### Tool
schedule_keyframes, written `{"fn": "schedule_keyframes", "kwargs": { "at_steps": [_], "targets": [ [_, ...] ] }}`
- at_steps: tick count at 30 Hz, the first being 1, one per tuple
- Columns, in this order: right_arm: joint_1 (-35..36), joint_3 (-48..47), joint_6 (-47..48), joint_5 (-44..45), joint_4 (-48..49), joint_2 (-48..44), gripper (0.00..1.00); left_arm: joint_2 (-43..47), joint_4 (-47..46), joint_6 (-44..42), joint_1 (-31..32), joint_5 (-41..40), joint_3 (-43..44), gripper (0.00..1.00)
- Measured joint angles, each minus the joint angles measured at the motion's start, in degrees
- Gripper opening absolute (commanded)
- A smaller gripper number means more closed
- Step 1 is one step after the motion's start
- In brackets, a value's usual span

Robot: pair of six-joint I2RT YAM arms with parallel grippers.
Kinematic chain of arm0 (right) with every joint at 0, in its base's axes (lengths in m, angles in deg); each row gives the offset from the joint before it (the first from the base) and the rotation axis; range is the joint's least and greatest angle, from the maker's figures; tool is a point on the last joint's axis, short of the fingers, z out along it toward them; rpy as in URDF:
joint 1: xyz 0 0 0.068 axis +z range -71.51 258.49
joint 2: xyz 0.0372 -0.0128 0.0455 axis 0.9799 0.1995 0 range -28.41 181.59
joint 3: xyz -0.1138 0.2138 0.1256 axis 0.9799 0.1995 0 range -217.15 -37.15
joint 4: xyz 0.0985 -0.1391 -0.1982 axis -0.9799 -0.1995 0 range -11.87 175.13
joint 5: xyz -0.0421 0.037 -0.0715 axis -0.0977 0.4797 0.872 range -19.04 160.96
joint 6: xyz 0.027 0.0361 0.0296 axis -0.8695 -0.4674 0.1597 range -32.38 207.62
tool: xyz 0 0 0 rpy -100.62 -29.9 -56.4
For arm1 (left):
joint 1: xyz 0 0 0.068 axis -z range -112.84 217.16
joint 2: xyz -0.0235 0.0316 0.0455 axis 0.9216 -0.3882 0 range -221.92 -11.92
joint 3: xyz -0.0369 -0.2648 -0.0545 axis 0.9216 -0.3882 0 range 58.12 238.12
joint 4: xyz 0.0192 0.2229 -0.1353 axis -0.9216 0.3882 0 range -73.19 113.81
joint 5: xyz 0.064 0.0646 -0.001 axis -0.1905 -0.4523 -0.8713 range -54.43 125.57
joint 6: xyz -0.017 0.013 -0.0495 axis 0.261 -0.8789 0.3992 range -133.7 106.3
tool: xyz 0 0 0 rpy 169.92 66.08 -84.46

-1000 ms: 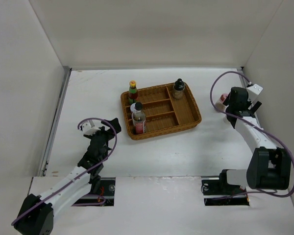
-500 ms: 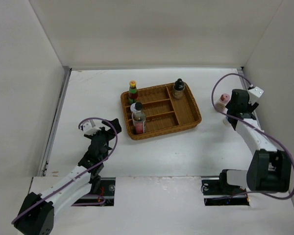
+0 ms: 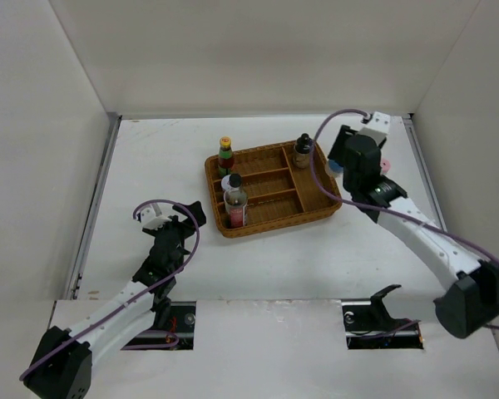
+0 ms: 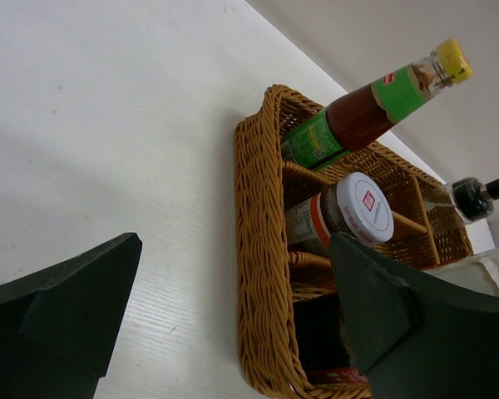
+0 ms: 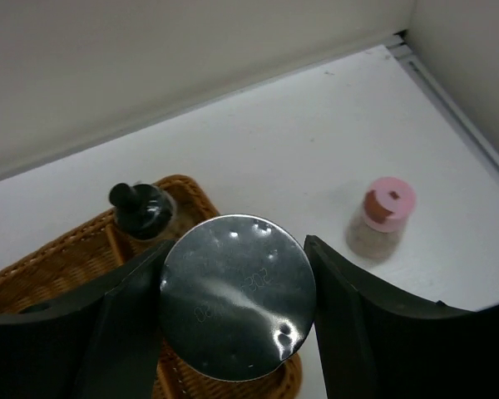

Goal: Organize the condiment bottles

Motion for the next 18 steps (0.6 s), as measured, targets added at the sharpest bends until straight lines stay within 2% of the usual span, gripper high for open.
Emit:
{"fn": "schedule_keyframes", "kwargs": {
  "at_steps": [7, 18],
  "targets": [
    [2.7, -7.1, 3.3, -2.8, 4.0, 16.4, 0.54, 0.0, 0.0, 0.0, -0.4, 0.0, 0.0, 1.0],
    [2.7, -10.6, 4.4, -6.3, 6.4, 27.8, 0.56, -0.3, 0.0, 0.0, -0.5, 0.0, 0.0, 1.0]
  ]
}}
